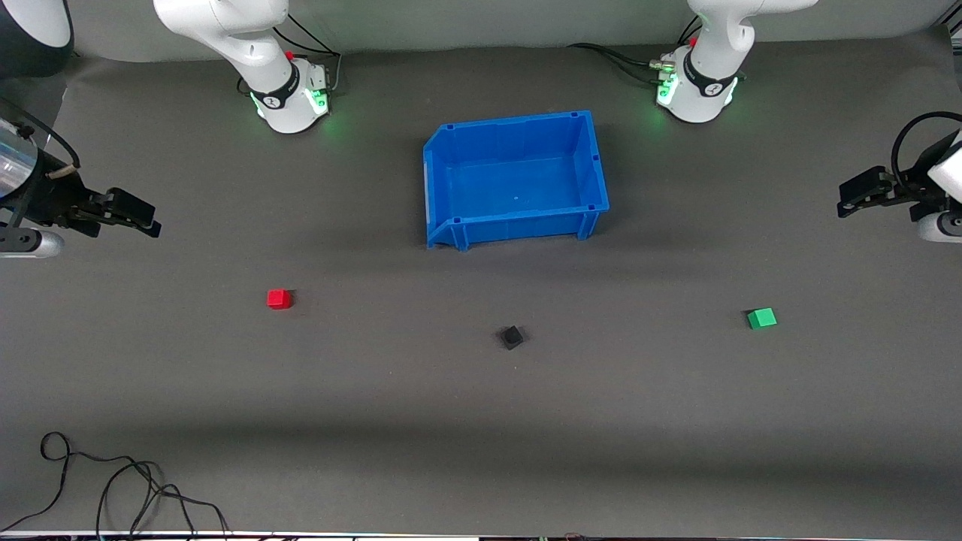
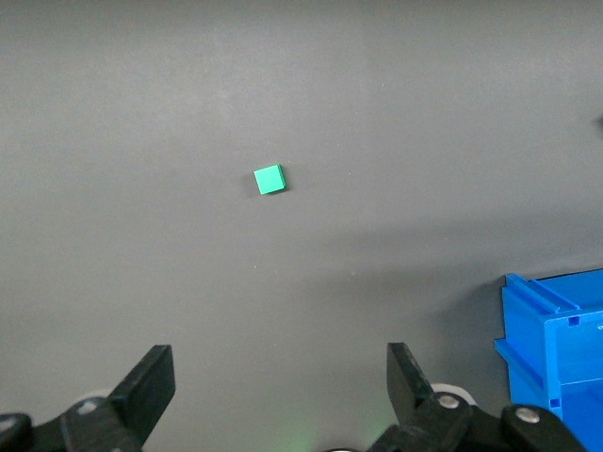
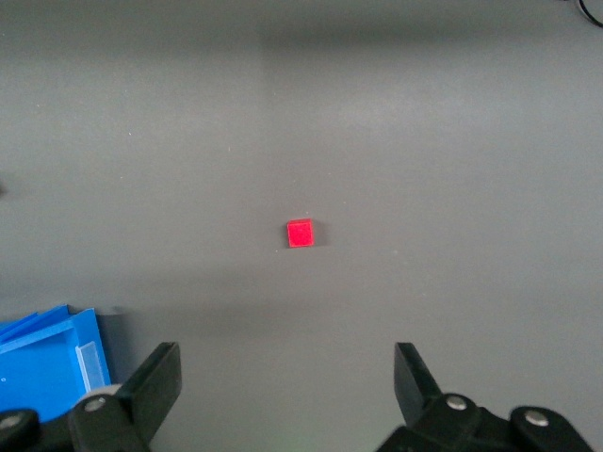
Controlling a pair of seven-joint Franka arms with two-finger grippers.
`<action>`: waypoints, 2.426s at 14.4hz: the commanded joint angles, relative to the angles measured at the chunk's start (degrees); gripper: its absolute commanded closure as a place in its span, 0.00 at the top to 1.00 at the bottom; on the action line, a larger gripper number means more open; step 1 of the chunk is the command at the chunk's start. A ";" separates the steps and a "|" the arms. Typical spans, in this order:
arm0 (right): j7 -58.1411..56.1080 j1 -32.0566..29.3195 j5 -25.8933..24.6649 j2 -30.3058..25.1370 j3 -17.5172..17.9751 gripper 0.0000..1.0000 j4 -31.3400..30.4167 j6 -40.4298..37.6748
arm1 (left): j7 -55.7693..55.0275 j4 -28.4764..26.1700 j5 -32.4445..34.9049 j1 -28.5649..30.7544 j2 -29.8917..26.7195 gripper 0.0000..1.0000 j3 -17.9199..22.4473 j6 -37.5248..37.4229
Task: Attach green and red cubes to black cube
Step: 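Reach the right gripper toward the red cube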
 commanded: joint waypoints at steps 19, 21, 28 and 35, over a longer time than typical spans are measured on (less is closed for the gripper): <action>-0.37 0.10 2.17 11.02 -1.51 0.99 0.35 0.39 | -0.54 1.15 1.71 -0.09 0.38 1.00 0.33 0.04; -0.54 0.54 2.09 14.35 -1.34 0.98 0.08 3.36 | -0.54 1.15 1.80 -0.09 0.38 1.00 0.33 -0.05; -4.06 0.71 2.18 20.41 -1.34 0.96 -7.74 12.43 | -0.54 1.15 1.80 -0.09 0.38 1.00 0.33 0.04; -3.88 3.17 1.91 28.86 -1.34 0.87 -10.21 20.15 | -0.54 1.24 1.80 -0.18 0.38 1.00 0.33 -0.05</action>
